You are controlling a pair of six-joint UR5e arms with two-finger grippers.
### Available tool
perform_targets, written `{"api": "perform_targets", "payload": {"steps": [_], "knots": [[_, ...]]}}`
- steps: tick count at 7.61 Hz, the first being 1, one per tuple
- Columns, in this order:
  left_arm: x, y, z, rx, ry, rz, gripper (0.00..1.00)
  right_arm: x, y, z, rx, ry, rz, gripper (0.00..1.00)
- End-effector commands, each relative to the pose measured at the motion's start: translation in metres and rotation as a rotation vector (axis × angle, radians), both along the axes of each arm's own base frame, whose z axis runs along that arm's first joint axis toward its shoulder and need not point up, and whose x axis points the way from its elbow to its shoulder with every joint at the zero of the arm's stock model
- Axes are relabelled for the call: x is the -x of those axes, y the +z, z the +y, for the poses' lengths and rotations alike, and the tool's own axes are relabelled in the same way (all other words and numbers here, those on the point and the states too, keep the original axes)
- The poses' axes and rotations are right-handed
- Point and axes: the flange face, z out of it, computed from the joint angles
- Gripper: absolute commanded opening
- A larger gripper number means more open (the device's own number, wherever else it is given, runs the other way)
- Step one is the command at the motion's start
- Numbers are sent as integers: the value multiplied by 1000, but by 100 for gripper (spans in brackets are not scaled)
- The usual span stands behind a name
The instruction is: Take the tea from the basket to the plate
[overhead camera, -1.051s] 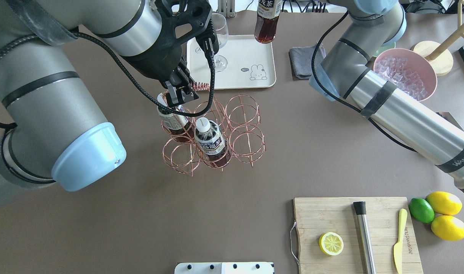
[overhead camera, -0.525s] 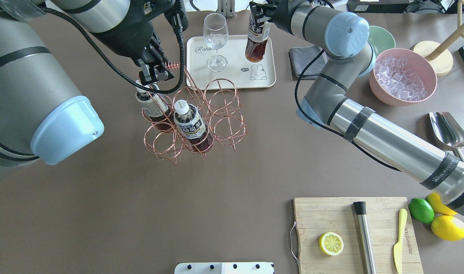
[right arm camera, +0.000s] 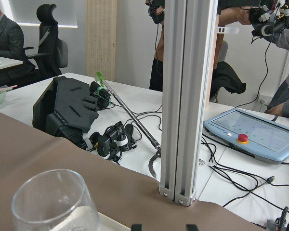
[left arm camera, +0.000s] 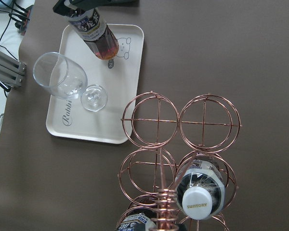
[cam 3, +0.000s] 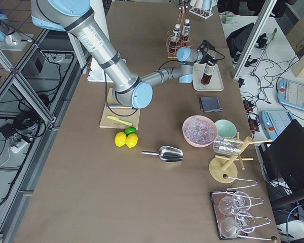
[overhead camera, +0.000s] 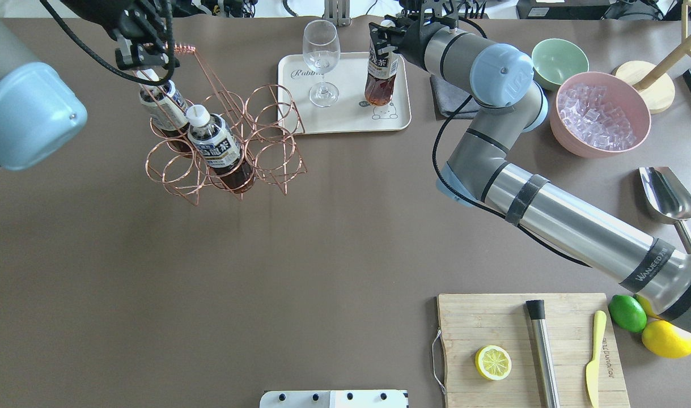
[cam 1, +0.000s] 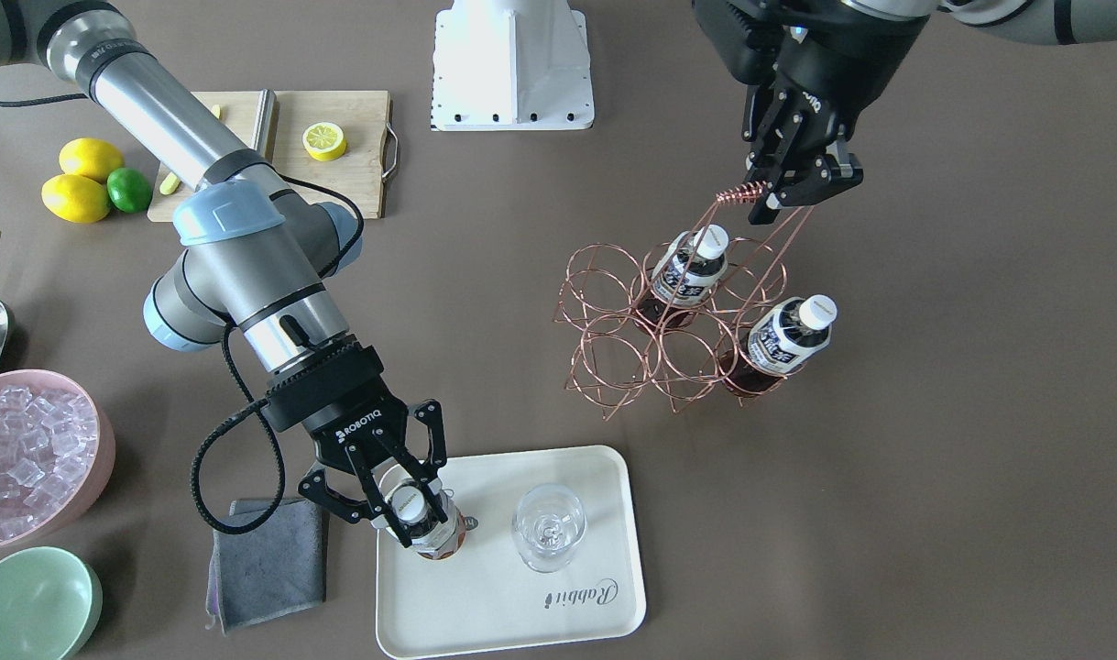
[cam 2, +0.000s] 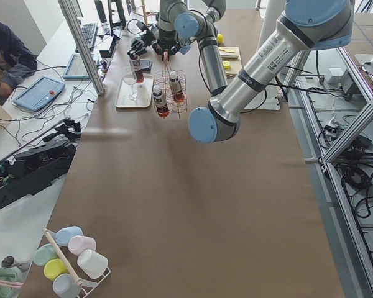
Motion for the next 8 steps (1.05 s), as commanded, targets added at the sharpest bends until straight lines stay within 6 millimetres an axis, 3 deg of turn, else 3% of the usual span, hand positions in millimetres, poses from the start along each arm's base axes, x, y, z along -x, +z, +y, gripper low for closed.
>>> {"api": "perform_targets", "payload": {"steps": [1,2,3,6,8], "knots": [[63,45,-28,-23,12,-60,0,1,1,0,-1,0,4,0],[83,60,-38,-27,15,-71,0,2,2,1,-2,0,8,20],[109,84,-49,-28,26,-83,0,2,2,1,-16,0,24,62],[185,163,-85,-33,79,-130,0,3,2,1,-17,-1,25,66],[223,210,-106,-34,116,-159,0,3,1,2,-18,-1,24,67]]}}
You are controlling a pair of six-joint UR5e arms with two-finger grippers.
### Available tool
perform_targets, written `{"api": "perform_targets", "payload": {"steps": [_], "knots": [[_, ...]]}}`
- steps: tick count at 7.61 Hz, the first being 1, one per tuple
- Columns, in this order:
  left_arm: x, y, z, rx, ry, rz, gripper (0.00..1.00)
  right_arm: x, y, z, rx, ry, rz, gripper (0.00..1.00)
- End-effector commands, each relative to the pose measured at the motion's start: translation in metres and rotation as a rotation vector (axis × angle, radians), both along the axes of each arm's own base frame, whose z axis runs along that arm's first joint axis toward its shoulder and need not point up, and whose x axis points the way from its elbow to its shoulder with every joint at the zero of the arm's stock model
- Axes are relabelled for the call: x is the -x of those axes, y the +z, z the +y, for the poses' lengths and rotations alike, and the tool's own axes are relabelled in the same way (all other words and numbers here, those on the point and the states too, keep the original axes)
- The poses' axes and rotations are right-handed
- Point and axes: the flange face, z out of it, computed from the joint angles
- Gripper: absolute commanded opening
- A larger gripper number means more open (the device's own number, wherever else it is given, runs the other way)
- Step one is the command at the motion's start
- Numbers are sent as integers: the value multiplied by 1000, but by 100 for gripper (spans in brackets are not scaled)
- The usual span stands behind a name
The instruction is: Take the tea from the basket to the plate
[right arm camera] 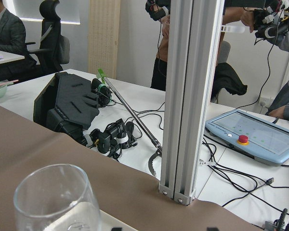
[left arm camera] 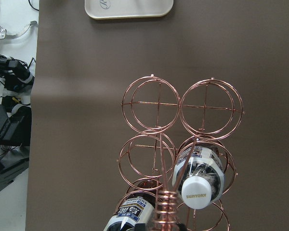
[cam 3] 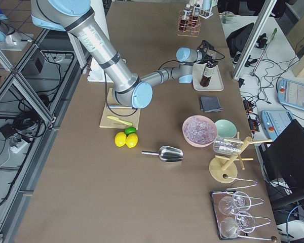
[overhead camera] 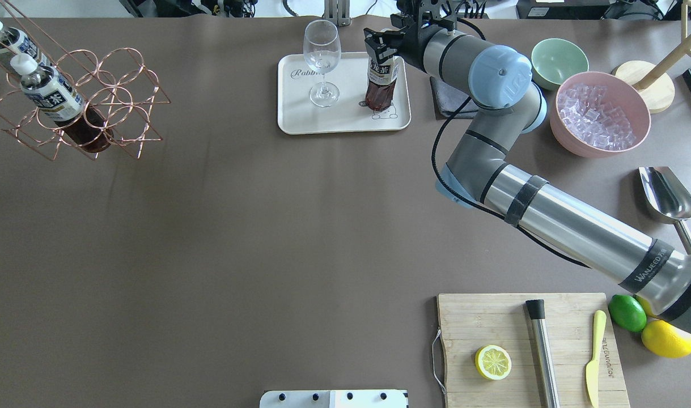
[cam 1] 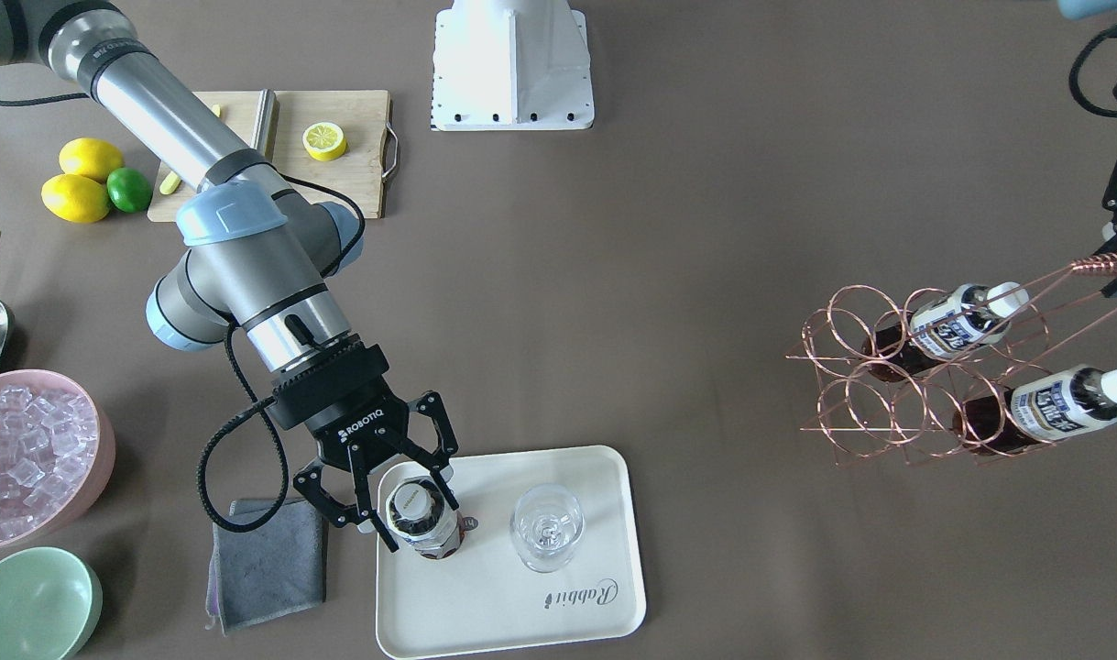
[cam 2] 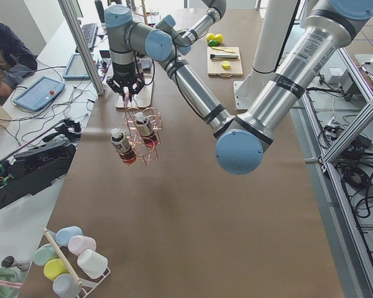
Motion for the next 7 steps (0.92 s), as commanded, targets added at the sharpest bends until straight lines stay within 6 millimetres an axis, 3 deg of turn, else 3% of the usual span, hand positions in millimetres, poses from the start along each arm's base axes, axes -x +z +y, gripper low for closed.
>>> {"api": "perform_targets", "payload": {"steps": [1,2,5,7], "knots": [[49,65,-27,7,51,-35,0,-1,-1,0,-2,1,-2,69],[60,83,-35,24,55,-41,0,-5,-7,0,-9,4,-11,99],[74,133,-59,59,39,-44,0,-30,-38,2,-44,16,-68,100],[80,178,-59,74,29,-45,0,-63,-25,22,-20,-16,-68,100]]}}
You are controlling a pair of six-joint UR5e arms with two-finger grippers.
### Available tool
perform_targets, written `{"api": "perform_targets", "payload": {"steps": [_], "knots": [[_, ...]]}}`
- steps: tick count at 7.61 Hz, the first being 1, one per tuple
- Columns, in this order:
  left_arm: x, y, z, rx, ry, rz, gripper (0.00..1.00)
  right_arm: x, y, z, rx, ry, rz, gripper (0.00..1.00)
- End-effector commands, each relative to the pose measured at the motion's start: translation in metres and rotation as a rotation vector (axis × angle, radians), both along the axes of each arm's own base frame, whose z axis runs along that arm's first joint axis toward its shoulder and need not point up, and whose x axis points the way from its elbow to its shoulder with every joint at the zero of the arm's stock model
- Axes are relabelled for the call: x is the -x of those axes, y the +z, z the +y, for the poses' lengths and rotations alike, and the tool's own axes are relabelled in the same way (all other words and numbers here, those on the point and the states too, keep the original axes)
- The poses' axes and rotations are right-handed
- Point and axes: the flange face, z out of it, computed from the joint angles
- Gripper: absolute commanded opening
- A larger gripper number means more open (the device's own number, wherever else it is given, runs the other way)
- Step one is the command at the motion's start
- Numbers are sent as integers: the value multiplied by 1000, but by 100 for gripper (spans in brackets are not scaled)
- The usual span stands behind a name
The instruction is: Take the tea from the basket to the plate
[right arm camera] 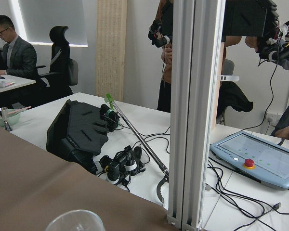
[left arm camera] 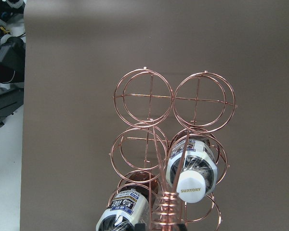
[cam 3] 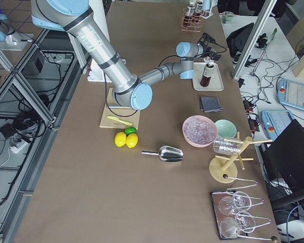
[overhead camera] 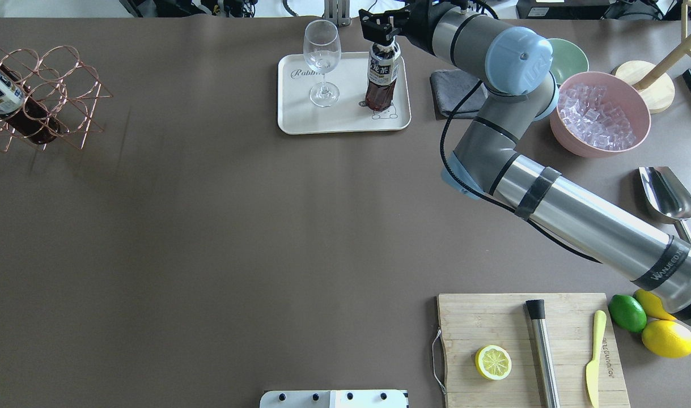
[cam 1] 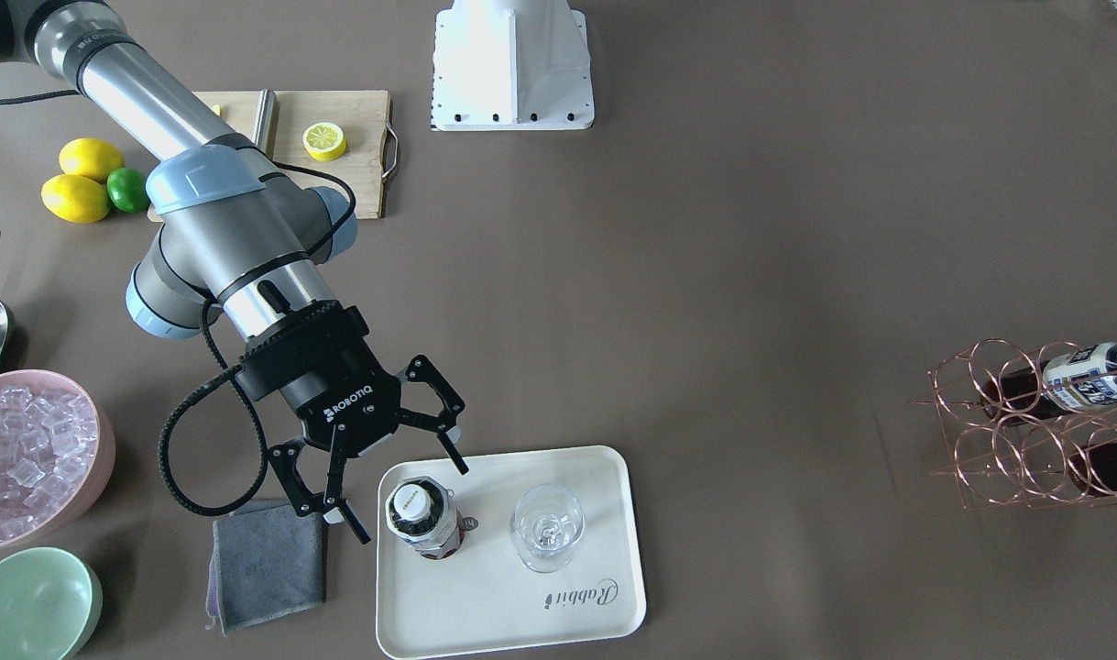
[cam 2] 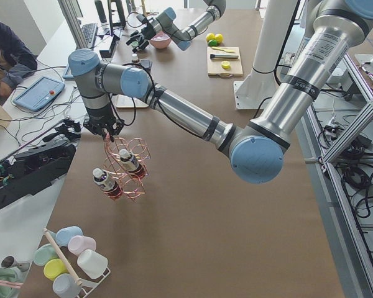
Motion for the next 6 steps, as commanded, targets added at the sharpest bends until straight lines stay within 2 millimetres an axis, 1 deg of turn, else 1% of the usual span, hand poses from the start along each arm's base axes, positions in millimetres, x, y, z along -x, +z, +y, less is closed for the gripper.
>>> {"api": "perform_targets", "payload": {"steps": [1,2,3,4,5,6], "knots": [[9,51,-9,16,-14,-2,0,-55,0,29,57,-63,26,100],[16,64,-12,13,-24,-2,0,-80,13,48,110,-74,46,100],[16,74,-13,13,-24,-2,0,-111,45,63,190,-91,64,100],[17,81,-10,10,-25,-3,0,-147,86,74,283,-112,68,100],[17,83,-9,13,-25,-3,0,-179,119,80,411,-172,45,100],[17,84,-8,14,-25,-3,0,-219,153,83,538,-237,65,100]]}}
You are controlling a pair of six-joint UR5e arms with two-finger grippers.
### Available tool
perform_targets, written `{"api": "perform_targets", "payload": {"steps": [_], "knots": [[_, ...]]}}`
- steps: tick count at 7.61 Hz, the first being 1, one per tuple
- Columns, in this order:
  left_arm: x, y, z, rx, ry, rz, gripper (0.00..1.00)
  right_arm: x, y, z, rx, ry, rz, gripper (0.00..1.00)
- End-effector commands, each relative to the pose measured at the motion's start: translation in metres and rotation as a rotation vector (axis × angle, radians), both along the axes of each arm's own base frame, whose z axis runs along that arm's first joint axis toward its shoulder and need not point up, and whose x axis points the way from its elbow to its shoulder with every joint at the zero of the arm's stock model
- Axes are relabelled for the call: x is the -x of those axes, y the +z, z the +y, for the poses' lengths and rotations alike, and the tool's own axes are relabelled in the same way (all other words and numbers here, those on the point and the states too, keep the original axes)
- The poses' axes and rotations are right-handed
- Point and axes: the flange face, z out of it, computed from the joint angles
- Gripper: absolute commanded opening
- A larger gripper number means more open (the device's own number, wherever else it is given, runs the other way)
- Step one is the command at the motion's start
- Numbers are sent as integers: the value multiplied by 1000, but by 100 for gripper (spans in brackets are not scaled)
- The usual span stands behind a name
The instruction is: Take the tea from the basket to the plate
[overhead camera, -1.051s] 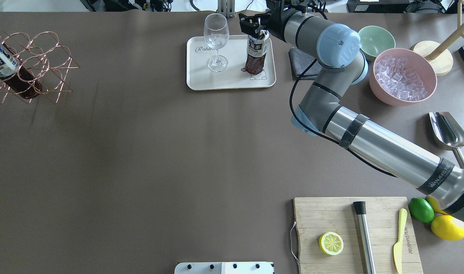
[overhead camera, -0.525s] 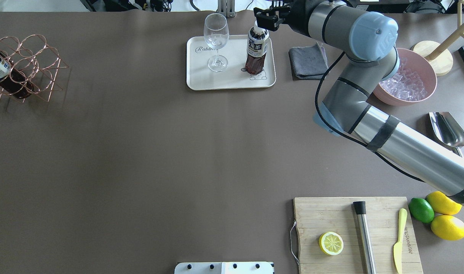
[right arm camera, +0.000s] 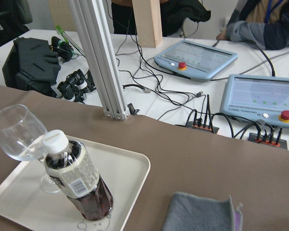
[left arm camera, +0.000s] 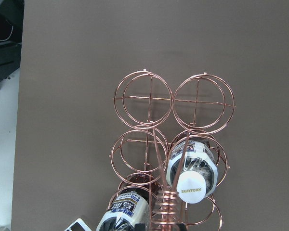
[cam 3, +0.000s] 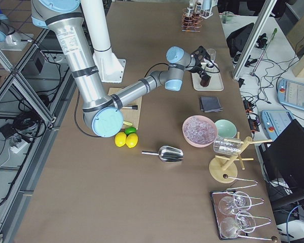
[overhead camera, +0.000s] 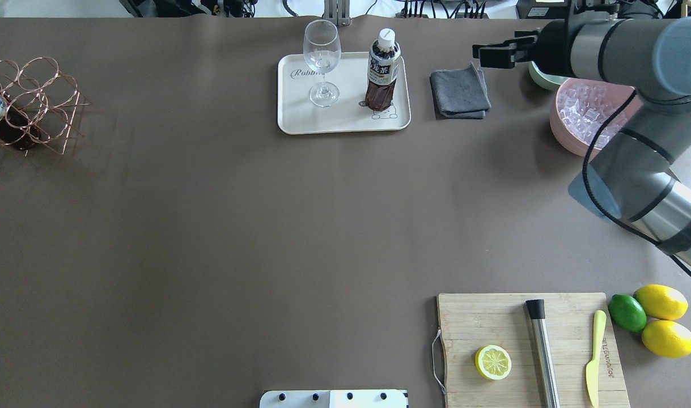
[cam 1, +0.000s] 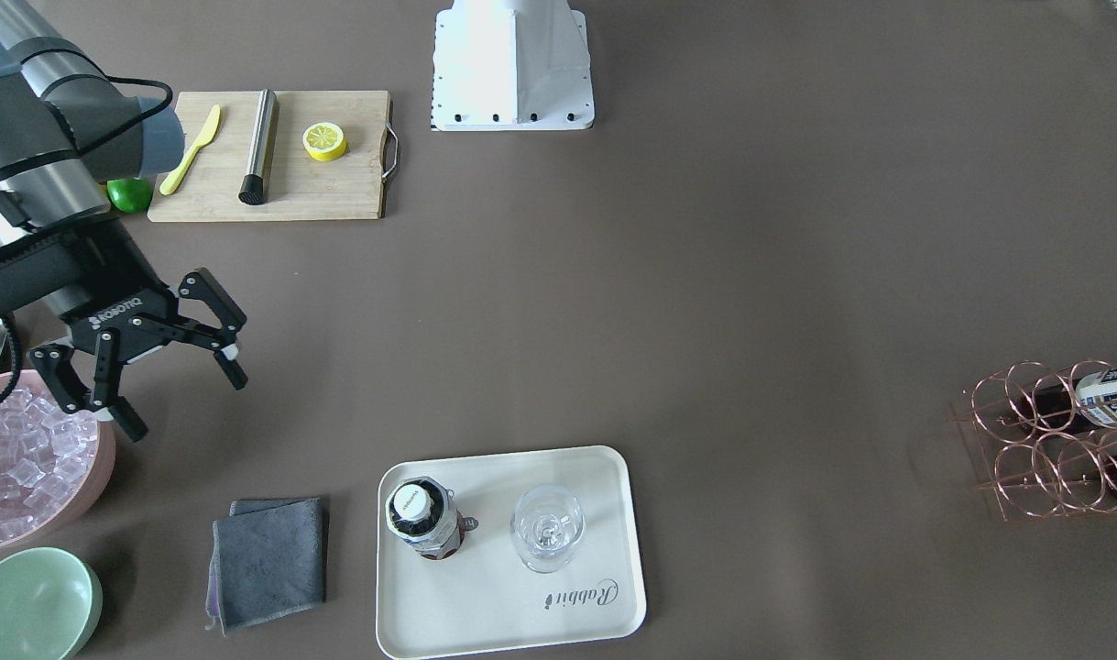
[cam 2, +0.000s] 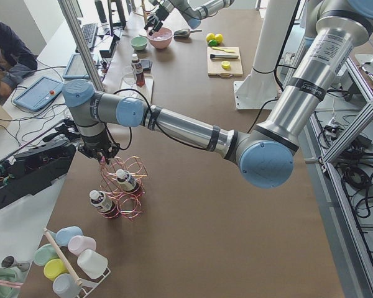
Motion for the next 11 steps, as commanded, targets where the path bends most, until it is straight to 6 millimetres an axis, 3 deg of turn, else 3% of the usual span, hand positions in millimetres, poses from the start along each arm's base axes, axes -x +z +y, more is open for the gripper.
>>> {"api": "perform_targets", "payload": {"steps": [1,3,4,5,7,8,10,11], "knots": [[-1,6,4,3,1,0,0,-100,93,16,348,-138,21,100],[-1,3,4,-2,0,0,0,-122,166,39,576,-159,83,100],[-1,0,4,-5,-1,0,0,-125,186,55,653,-164,113,100],[-1,-3,5,-11,-1,2,0,-136,201,93,717,-201,114,100],[-2,-6,6,-16,-1,2,0,-175,209,137,793,-176,115,100],[-2,-7,6,-16,-2,2,0,-208,208,149,839,-150,117,100],[-3,-9,6,-17,-2,3,0,-300,198,159,773,-192,215,100],[-5,-9,6,-19,1,3,0,-321,197,164,773,-158,219,100]]}}
